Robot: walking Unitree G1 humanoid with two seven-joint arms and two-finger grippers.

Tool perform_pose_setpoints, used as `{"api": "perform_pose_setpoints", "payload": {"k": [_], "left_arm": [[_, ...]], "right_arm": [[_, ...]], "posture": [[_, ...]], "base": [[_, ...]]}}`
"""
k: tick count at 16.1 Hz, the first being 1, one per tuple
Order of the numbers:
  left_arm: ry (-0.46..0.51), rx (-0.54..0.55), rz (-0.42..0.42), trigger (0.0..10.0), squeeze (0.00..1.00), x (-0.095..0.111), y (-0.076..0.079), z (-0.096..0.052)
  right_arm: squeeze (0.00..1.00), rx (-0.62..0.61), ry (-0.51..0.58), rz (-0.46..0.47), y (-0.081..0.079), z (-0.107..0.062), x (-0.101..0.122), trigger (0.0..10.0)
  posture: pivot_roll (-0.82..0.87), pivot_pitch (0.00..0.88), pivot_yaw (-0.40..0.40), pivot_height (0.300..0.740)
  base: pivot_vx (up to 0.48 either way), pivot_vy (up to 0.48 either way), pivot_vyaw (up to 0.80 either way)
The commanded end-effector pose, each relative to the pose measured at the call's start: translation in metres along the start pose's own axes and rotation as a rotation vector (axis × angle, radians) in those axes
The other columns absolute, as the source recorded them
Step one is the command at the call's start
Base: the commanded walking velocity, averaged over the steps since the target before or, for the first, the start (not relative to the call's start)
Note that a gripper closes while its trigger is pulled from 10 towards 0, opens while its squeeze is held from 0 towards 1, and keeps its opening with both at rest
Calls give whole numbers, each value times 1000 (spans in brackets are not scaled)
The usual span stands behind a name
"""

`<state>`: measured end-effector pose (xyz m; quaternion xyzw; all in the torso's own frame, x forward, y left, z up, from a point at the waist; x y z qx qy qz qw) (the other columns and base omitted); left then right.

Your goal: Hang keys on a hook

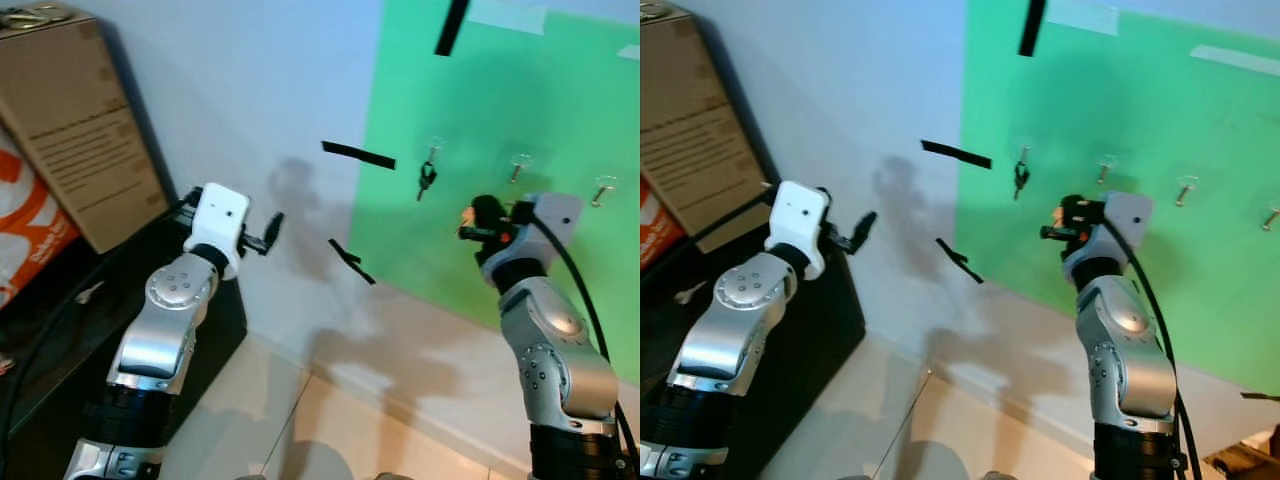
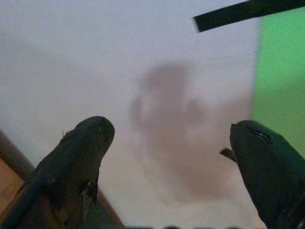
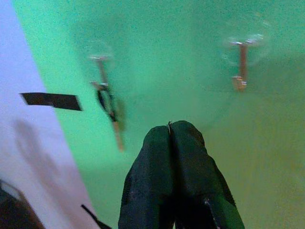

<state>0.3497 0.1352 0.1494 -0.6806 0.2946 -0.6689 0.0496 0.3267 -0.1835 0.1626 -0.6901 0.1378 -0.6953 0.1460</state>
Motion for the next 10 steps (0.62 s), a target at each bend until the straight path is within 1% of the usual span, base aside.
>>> {"api": "perform_pose_setpoints", "payload": {"k": [1,2,3,4,7,8,10], "left_arm": [[27,-7,15,10000,0,7,0,3],[26,8,5,10000,0,8,-1,3],[27,36,-27,10000,0,8,-3,4],[25,34,-28,10000,0,7,-3,3],[30,23,-18,10000,0,7,0,4],[33,17,-12,10000,0,8,2,5],[34,10,4,10000,0,9,3,6]], "right_arm": [[0,22,15,5,-3,-1,7,10000],[0,23,17,6,-3,-1,8,10000],[0,36,19,-21,-6,-1,10,10000],[0,54,14,-59,-9,0,10,10000],[0,57,12,-60,-13,1,9,10000],[0,41,16,-69,-11,1,11,10000],[0,-16,24,-48,-1,-2,13,10000]], "posture": [[-69,0,-8,740],[-70,0,-7,740],[-72,0,-7,740],[-73,0,-8,740],[-77,0,-6,740],[-80,0,-5,740],[-78,0,-7,740]], "base": [[0,0,0],[0,0,0],[0,0,0],[0,-266,0],[0,-405,800],[0,-480,644],[0,-480,0]]}}
Point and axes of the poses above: a point about 5 cm out from each wrist's last joint towards the gripper, its own z axis pointing out of the wrist towards the gripper, its own x axis along the axis of the wrist's last joint, y = z × x, the point moved 4 cm from there along z, pointing out of the wrist towards the gripper, and after that the axes turned 13 degrees about z, right-handed, at the moved point
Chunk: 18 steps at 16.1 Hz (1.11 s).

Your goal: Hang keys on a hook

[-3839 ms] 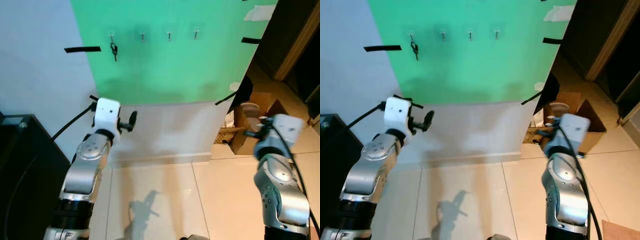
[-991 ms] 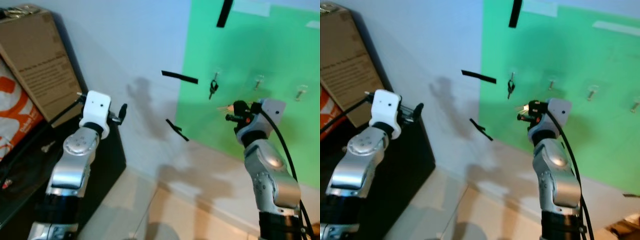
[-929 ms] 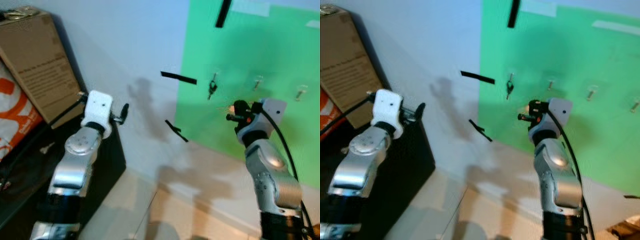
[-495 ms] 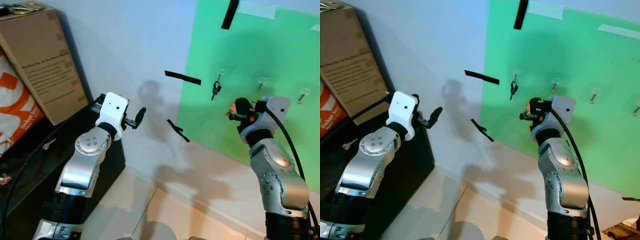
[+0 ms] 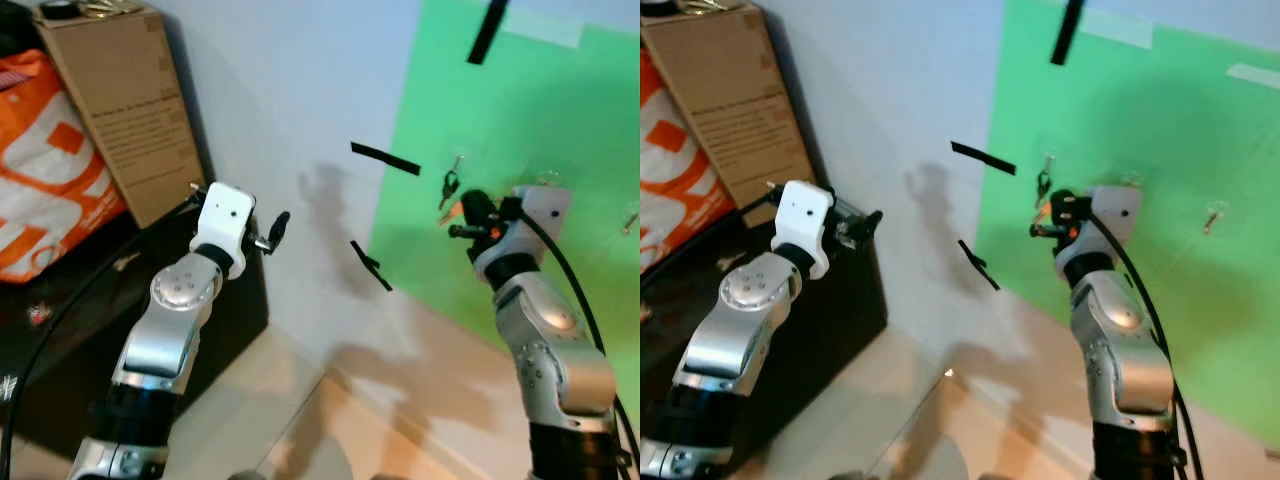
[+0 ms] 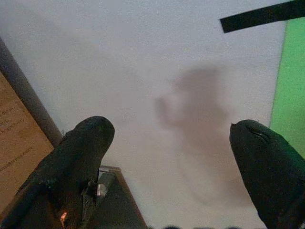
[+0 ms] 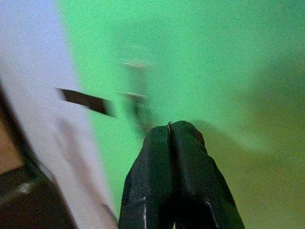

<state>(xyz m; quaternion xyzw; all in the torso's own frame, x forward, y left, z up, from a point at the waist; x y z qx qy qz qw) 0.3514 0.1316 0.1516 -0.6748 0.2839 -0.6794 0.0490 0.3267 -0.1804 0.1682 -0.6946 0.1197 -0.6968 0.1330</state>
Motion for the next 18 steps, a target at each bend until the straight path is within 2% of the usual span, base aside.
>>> {"api": "perform_pose_setpoints", "payload": {"k": [1,3,5,7,12,15,18], "left_arm": [[13,-12,19,10000,0,5,2,3],[11,-21,18,10000,0,4,3,3],[18,-75,14,10000,0,3,8,2],[43,-137,42,10000,0,5,14,0],[112,-261,25,10000,0,17,26,-5],[157,-295,-41,10000,0,26,28,-8],[172,-370,-15,10000,0,28,36,-14]], "right_arm": [[0,-23,29,-6,5,-2,10,10000],[0,-2,18,-19,2,-6,9,10000],[0,103,-9,-34,-13,-17,8,10000],[0,154,-29,-44,-21,-23,7,10000],[0,136,-48,-21,-24,-29,4,10000],[0,125,-71,-25,-28,-30,1,10000],[0,169,-98,-46,-38,-29,-1,10000]], "posture": [[-78,0,-5,740],[-80,0,-4,740],[-85,0,-3,740],[-90,0,-3,740],[-97,0,2,740],[-96,0,-1,740],[-94,0,-4,740]], "base": [[0,-454,0],[0,0,0],[0,0,0],[0,0,0],[0,0,0],[0,0,0],[0,0,0]]}}
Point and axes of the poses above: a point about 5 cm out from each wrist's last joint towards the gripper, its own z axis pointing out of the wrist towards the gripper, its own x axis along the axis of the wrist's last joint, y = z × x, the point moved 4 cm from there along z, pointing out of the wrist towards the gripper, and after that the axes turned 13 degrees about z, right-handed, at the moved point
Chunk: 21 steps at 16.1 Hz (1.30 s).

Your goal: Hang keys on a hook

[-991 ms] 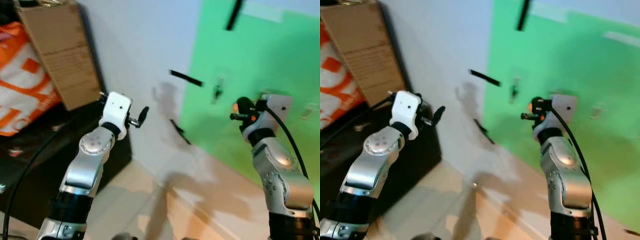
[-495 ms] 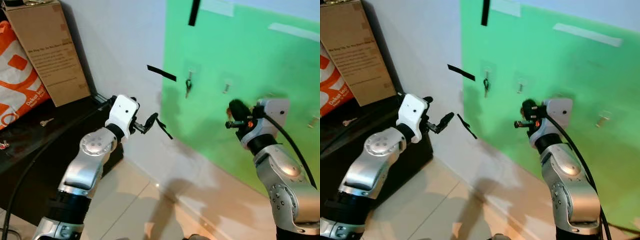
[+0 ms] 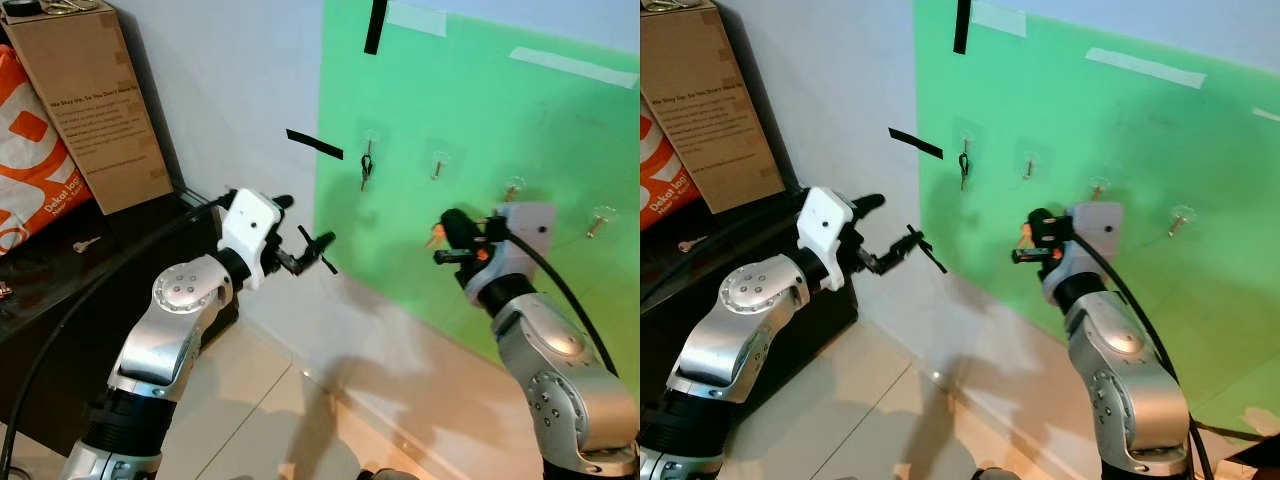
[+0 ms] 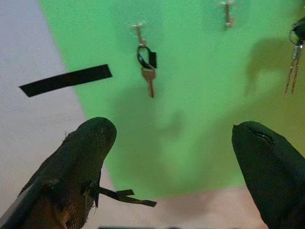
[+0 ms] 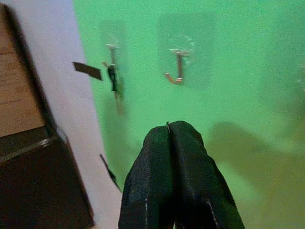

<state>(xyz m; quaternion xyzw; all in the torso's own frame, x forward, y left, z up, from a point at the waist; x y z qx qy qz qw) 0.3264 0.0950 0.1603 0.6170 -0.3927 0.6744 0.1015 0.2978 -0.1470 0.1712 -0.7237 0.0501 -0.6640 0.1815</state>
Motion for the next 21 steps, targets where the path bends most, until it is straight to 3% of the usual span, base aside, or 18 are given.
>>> {"api": "perform_pose_setpoints", "payload": {"k": [1,6,12,18,21], "left_arm": [[5,-11,7,10000,0,3,1,0],[19,-202,-32,10000,0,3,21,-13],[19,-187,-31,10000,0,4,16,-13],[26,-190,-21,10000,0,6,16,-11],[32,-195,-17,10000,0,8,17,-10]], "right_arm": [[0,24,40,-17,-8,2,12,10000],[0,24,93,1,-19,10,25,10000],[0,51,97,5,-30,18,28,10000],[0,-24,137,19,-23,30,40,10000],[0,-12,134,20,-27,34,40,10000]], "posture": [[-90,0,-6,740],[-84,0,-6,740],[-82,0,-4,740],[-82,0,-8,740],[-82,0,-10,740]], "base": [[0,0,0],[0,0,0],[0,0,0],[0,0,0],[0,0,0]]}}
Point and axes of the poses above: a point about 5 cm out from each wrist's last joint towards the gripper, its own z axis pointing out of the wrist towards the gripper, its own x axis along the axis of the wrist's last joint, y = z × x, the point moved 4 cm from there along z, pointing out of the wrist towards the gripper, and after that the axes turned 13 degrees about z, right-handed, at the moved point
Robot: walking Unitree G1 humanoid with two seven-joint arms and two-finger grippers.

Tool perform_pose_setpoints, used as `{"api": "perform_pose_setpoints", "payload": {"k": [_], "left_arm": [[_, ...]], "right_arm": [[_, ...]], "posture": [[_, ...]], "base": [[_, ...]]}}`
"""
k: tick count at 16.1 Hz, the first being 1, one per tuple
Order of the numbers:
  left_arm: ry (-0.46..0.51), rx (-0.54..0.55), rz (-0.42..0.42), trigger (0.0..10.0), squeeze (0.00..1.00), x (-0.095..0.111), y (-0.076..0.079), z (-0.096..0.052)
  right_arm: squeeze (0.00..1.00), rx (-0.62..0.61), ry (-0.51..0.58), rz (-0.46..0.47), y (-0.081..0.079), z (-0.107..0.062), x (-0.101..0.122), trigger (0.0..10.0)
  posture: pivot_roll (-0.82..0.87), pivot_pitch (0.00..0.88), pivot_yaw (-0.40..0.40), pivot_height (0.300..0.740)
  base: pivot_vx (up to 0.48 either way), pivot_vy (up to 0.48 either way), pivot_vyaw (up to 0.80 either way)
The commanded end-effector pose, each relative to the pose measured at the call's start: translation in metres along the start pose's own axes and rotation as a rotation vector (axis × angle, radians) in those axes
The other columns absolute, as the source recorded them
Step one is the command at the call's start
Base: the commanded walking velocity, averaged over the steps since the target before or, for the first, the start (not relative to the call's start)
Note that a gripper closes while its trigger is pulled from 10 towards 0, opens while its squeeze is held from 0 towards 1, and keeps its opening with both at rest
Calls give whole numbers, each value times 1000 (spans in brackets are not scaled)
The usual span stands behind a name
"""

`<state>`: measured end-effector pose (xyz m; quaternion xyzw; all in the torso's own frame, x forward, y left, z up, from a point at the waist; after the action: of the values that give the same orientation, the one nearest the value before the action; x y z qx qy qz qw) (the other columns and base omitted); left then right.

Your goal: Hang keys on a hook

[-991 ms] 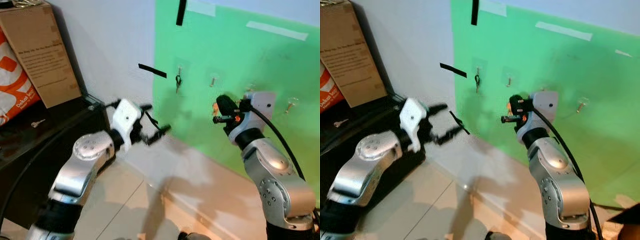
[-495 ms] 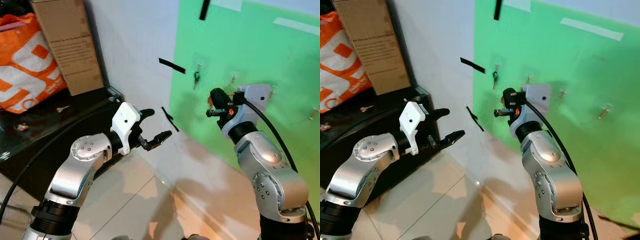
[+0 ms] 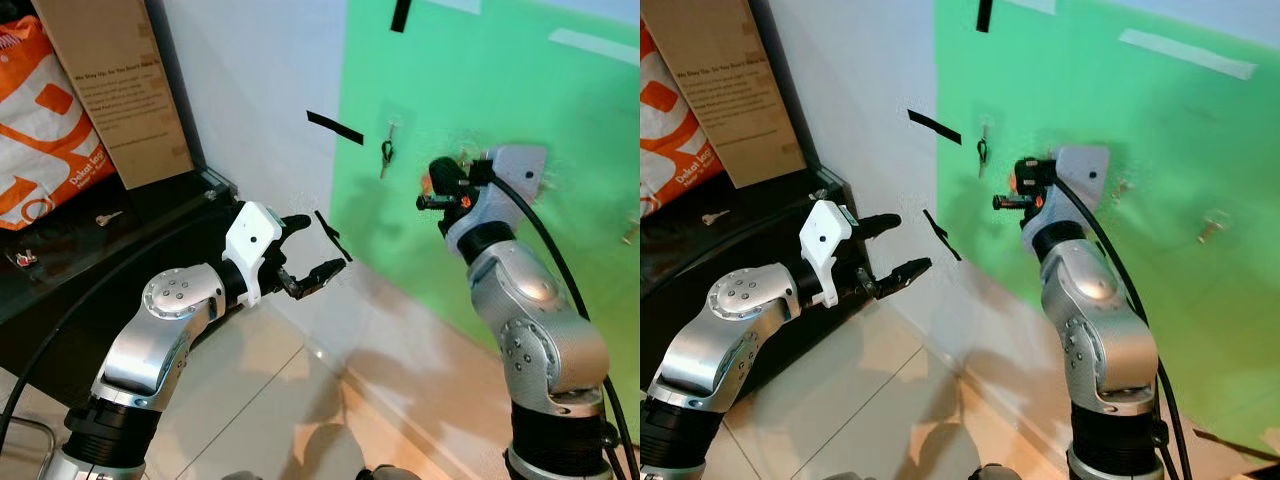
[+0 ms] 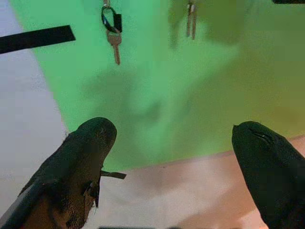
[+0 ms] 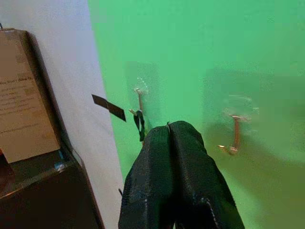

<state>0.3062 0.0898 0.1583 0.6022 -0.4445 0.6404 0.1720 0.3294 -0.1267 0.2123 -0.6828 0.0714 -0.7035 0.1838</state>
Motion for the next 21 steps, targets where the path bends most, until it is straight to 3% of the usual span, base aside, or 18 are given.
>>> {"api": "perform_pose_setpoints", "payload": {"k": [1,4,9,21], "left_arm": [[11,-9,9,10000,0,4,0,2],[14,-8,7,10000,0,4,1,1],[18,-12,3,10000,0,4,1,1],[22,-25,2,10000,0,5,3,4]], "right_arm": [[0,-12,22,1,-1,3,5,10000],[0,-37,56,18,-1,5,11,10000],[0,-32,22,-1,3,0,7,10000],[0,-186,48,6,23,6,13,10000]], "posture": [[-81,0,-13,740],[-79,0,-17,740],[-80,0,-17,740],[-86,0,-15,740]], "base": [[0,0,0],[0,0,0],[0,0,0],[0,0,0]]}}
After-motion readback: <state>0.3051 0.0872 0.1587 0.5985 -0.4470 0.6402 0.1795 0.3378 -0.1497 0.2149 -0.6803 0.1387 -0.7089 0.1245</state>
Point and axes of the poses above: a point about 5 cm out from each wrist's last joint towards the gripper, its own z axis pointing out of the wrist towards the gripper, its own x axis along the axis of the wrist's last joint, y = z × x, the point moved 4 cm from there along z, pointing out of the wrist towards the gripper, and after that the axes turned 13 degrees about z, right-handed, at the moved point
